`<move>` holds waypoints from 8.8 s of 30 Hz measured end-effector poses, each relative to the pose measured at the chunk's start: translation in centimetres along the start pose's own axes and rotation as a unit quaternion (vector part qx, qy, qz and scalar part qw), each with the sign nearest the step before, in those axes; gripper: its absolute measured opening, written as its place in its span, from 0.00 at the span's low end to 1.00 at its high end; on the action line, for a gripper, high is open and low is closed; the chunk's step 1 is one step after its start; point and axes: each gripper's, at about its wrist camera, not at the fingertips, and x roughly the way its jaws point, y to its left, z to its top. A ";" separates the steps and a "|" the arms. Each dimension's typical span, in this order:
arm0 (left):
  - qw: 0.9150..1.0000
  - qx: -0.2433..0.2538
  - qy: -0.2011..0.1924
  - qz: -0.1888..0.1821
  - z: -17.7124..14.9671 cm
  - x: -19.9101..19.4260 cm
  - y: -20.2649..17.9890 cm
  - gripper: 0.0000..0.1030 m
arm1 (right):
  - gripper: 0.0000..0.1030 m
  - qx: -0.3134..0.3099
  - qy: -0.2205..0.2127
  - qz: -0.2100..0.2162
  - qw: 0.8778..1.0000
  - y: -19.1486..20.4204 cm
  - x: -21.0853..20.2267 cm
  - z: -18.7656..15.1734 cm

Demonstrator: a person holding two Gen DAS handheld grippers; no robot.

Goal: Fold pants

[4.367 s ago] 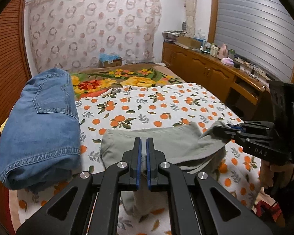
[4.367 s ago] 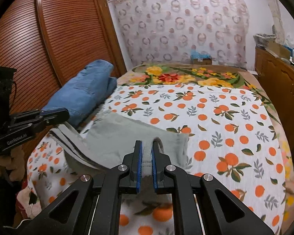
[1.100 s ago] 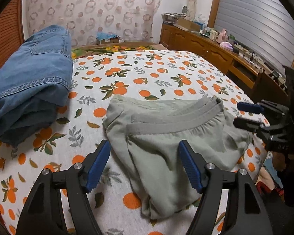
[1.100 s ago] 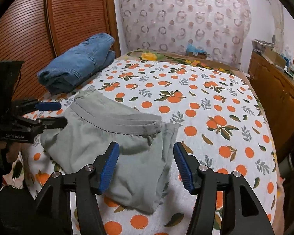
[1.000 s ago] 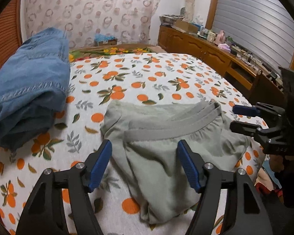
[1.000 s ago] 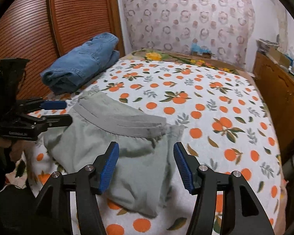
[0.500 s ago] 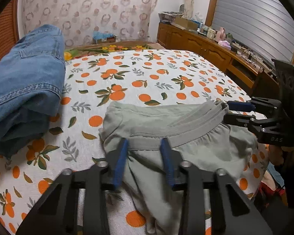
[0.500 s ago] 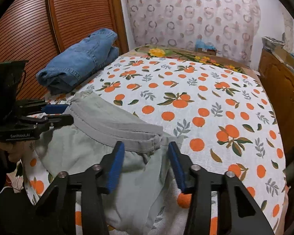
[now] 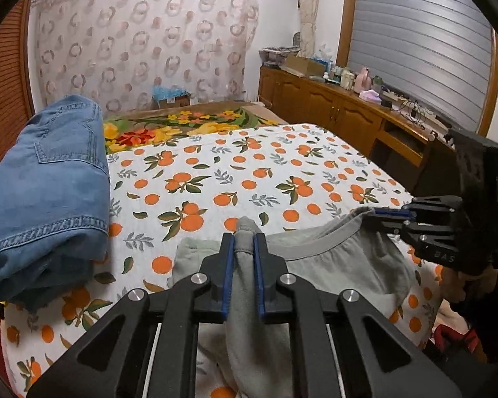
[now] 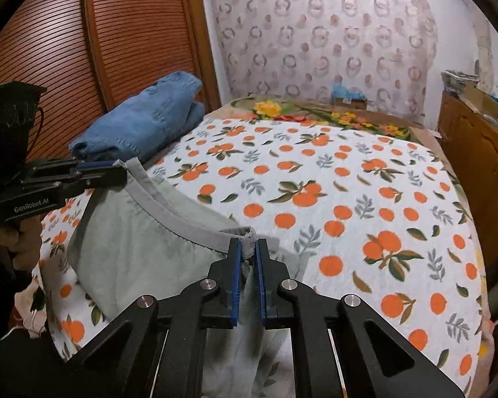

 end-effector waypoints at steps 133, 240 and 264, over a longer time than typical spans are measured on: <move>0.998 -0.015 -0.062 -0.004 2.2 -5.2 -1.2 0.20 | 0.13 -0.008 -0.077 0.005 0.997 1.6 -5.5 1.9; 0.949 -0.202 -0.110 0.215 3.5 -8.2 16.6 0.36 | 0.22 -0.217 -0.035 0.230 0.948 3.9 25.1 28.3; 0.952 -0.201 -0.031 0.227 2.3 -2.9 18.9 0.36 | 0.38 -0.174 0.004 0.203 0.963 1.4 27.7 26.7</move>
